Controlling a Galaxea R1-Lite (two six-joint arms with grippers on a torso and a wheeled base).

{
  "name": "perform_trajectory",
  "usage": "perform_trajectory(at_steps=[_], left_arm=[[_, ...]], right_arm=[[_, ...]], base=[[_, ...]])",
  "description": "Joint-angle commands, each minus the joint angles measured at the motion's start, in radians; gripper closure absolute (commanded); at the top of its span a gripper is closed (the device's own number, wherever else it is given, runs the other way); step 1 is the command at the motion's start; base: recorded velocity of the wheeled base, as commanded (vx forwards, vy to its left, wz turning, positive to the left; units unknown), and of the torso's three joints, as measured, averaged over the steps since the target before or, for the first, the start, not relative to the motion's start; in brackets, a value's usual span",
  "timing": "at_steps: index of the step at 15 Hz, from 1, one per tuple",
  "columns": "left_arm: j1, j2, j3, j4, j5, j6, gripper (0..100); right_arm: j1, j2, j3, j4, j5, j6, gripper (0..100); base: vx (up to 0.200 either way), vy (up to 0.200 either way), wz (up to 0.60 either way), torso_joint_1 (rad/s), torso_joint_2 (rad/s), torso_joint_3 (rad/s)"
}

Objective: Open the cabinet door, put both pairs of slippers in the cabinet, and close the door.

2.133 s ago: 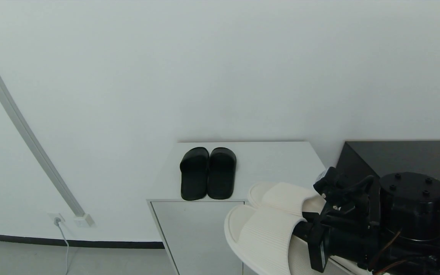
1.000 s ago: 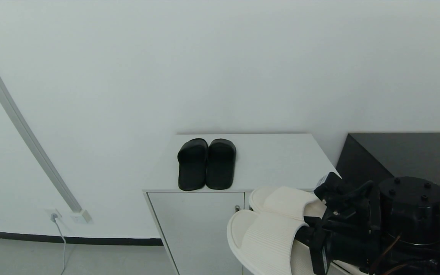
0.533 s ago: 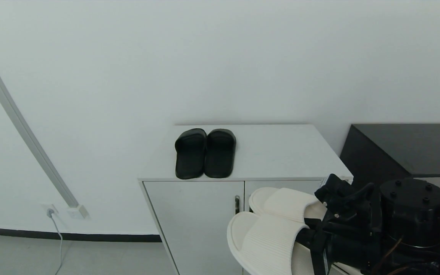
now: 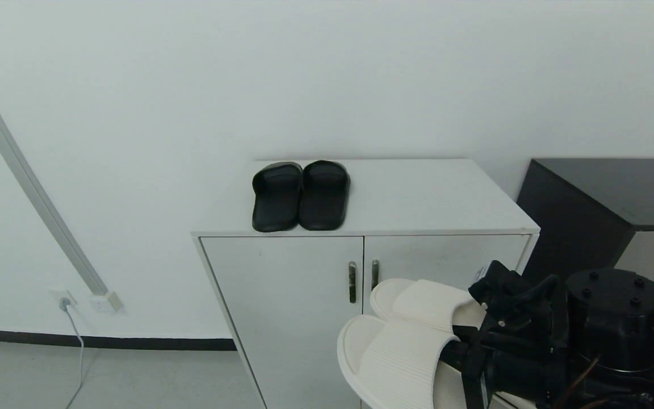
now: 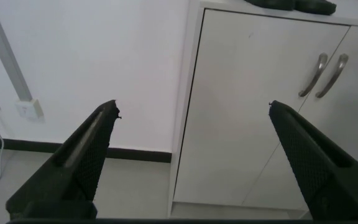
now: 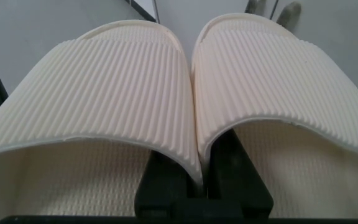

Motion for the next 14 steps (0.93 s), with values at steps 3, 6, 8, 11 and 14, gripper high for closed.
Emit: perform_trajectory(at_steps=[3,6,8,11,14], left_arm=[[-0.001,0.0,0.0,0.0,0.0,0.002,0],[0.0,0.0,0.0,0.0,0.0,0.002,0],[-0.001,0.0,0.0,0.002,-0.002,0.002,0],[-0.001,0.0,0.0,0.002,0.0,0.003,0],[-0.001,0.0,-0.001,0.003,-0.002,0.003,0]], right_arm=[[0.001,0.004,0.006,0.0,-0.001,0.0,100],[0.001,0.006,0.009,0.0,-0.001,0.0,100],[0.001,0.006,0.016,0.0,-0.003,0.0,100],[-0.001,0.007,0.018,0.0,-0.001,0.0,100],[-0.001,0.014,0.021,0.0,0.002,0.001,100]], base=[[0.0,0.0,0.0,-0.196,0.52,0.315],[0.0,0.0,0.0,-0.173,0.5,0.321],[0.0,0.0,0.0,-0.156,0.49,0.317],[0.0,0.0,0.0,-0.141,0.48,0.326],[0.0,0.0,0.0,-0.123,0.47,0.341]])
